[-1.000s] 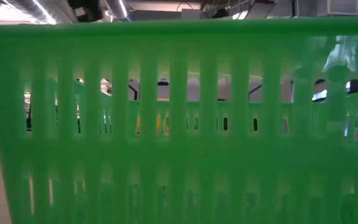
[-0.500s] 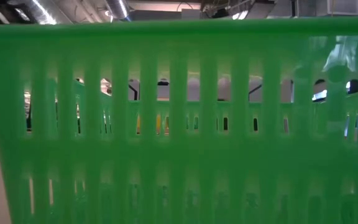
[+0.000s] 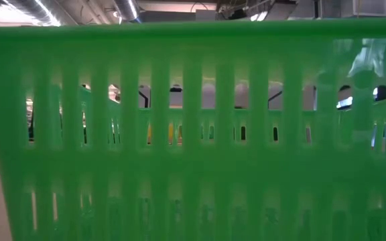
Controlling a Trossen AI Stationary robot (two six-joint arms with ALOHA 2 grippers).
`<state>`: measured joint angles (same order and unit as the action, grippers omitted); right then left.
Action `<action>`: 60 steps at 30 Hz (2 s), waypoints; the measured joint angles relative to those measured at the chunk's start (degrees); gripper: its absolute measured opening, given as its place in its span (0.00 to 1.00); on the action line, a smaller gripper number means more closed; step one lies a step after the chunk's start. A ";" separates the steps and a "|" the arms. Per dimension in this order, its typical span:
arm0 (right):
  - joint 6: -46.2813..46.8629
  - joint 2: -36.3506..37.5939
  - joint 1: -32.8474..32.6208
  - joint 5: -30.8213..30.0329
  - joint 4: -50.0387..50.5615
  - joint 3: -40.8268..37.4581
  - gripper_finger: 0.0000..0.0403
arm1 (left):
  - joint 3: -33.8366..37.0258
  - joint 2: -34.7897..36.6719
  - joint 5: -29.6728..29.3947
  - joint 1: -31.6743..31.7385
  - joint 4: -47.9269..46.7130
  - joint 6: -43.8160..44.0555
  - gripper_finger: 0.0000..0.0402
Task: Stack baskets on shelf by color
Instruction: Stack the left yellow bin on top of the yellow bin on the shelf
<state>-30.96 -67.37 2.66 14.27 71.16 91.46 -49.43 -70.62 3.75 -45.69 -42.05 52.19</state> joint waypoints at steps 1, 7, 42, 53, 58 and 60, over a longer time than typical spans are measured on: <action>-0.81 0.00 0.00 0.28 0.48 0.00 0.02 | 0.00 -0.67 0.02 -0.32 0.12 0.24 0.17; -1.07 0.00 0.00 1.69 1.22 0.00 0.02 | 0.00 -4.06 0.06 -1.42 2.07 0.37 0.17; -1.02 0.02 0.00 2.36 1.17 0.00 0.02 | -1.51 -17.05 5.79 9.17 9.42 7.71 0.00; -1.05 0.02 0.00 -0.69 1.00 0.00 0.02 | -17.79 -3.90 -4.52 28.44 -5.69 7.65 0.00; -1.07 0.02 0.01 -3.66 1.00 0.00 0.02 | -27.91 -3.47 -15.23 40.29 -6.96 1.32 0.00; -1.30 0.02 0.01 -4.31 1.02 0.00 0.02 | -31.77 -4.12 -18.97 45.08 -6.33 -4.15 0.00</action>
<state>-32.26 -67.35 2.67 9.96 72.18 91.46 -81.20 -74.74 -15.22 -0.61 -48.38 48.04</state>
